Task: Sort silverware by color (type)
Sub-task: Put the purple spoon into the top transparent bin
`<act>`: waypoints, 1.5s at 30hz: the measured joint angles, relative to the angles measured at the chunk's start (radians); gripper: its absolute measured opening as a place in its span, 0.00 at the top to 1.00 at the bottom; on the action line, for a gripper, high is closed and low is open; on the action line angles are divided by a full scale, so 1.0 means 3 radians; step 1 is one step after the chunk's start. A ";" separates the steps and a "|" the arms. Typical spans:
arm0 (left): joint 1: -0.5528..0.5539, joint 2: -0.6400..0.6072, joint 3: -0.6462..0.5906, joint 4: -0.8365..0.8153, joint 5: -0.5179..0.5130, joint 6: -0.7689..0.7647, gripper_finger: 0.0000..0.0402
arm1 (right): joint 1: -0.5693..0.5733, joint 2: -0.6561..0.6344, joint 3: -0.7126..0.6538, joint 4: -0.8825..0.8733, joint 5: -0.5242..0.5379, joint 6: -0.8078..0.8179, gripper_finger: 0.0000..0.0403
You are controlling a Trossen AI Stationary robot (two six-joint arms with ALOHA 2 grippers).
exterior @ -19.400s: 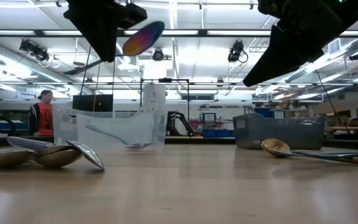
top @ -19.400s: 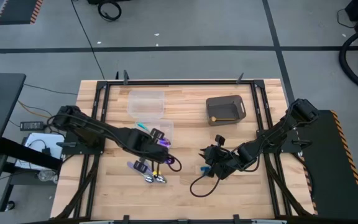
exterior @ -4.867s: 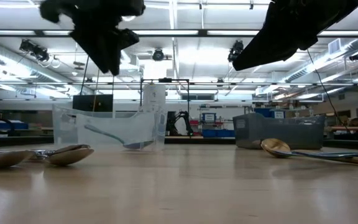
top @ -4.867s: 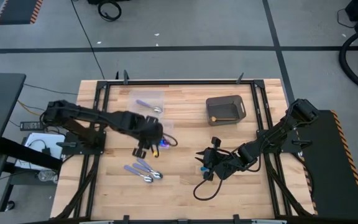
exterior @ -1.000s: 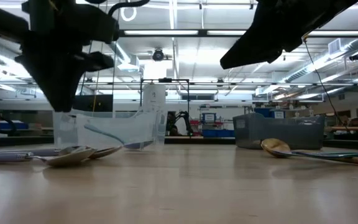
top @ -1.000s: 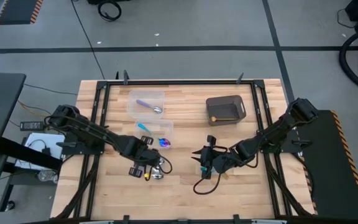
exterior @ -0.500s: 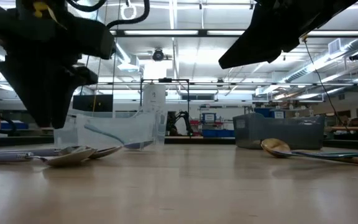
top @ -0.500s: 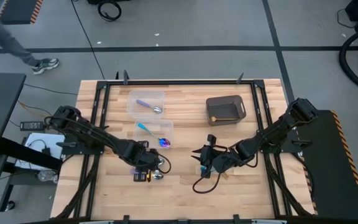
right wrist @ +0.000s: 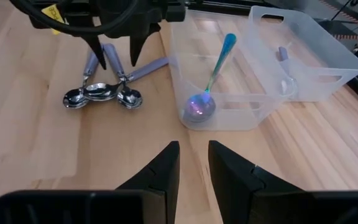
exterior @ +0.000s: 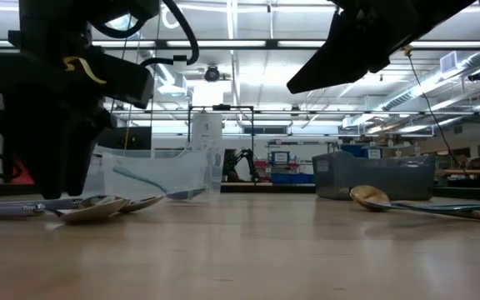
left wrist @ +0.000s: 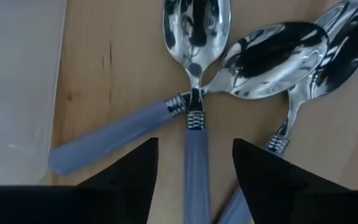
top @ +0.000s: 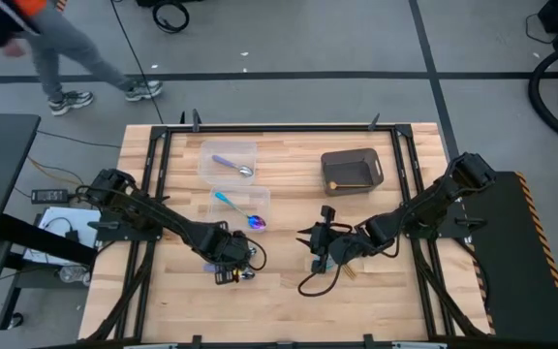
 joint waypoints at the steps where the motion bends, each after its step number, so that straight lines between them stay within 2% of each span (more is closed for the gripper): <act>1: 0.0000 0.0000 0.0000 0.0000 0.0002 -0.0002 0.47 | -0.0009 0.0000 0.0000 0.0004 -0.0002 -0.0008 0.76; 11: -0.0017 0.0300 0.0022 0.0007 0.0009 -0.0002 0.65 | -0.0016 0.0000 0.0000 0.0049 -0.0063 -0.0039 0.76; 18: -0.0020 0.0350 0.0029 0.0011 -0.0010 0.0032 0.88 | -0.0014 0.0000 0.0000 0.0051 -0.0071 -0.0033 0.76; 24: -0.0045 0.0354 0.0030 -0.0013 -0.0059 0.0110 0.88 | -0.0014 0.0000 0.0000 0.0048 -0.0072 -0.0027 0.76; 35: -0.0029 0.0303 0.0371 -0.0444 -0.0158 0.0340 0.88 | -0.0014 0.0000 0.0000 0.0077 -0.0072 -0.0032 0.76; 45: 0.0032 0.0269 0.0659 -0.0743 0.0055 0.0569 0.88 | -0.0010 0.0000 0.0000 0.0069 -0.0072 -0.0008 0.76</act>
